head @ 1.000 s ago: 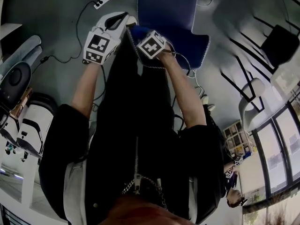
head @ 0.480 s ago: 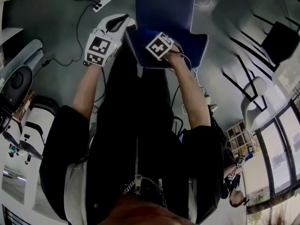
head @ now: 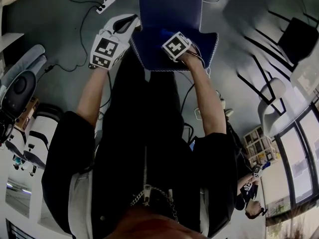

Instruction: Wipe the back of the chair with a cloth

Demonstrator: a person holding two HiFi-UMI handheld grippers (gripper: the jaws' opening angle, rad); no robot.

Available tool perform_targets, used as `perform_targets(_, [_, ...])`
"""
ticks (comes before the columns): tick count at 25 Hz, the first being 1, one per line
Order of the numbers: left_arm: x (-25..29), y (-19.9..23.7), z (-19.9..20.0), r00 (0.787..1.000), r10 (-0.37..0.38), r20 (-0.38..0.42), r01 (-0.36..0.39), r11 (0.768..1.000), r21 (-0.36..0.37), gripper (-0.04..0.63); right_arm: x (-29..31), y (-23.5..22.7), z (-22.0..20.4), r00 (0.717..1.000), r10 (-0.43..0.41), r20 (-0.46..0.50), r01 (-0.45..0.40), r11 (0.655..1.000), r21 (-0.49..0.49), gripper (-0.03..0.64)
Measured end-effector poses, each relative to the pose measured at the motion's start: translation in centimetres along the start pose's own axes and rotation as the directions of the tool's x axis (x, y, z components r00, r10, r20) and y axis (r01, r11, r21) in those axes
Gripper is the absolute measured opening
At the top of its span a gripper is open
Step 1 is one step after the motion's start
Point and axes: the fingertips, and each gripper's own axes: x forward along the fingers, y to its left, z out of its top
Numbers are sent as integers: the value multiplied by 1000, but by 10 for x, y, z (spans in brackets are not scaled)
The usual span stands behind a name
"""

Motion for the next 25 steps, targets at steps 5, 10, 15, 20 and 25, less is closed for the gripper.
perform_targets(5, [10, -8, 6, 1000, -11, -11, 11, 1000, 4, 11, -6, -17, -16, 1000, 0, -16, 0, 1000, 23, 95])
perform_targets(10, [18, -12, 10, 1000, -14, -7, 14, 1000, 8, 11, -7, -15, -22, 995, 95, 11, -96, 994, 59, 95])
perform_targets(15, [32, -20, 14, 1000, -23, -5, 23, 1000, 9, 11, -13, -45, -48, 998, 57, -28, -55, 995, 80, 96])
perform_targets(20, [40, -26, 18, 999, -29, -13, 29, 1000, 5, 11, -16, -57, -65, 996, 87, -14, -85, 990, 114, 97])
perform_targets(25, [43, -26, 23, 999, -32, -15, 32, 999, 5, 11, -27, -85, -83, 998, 27, -48, -21, 993, 117, 97])
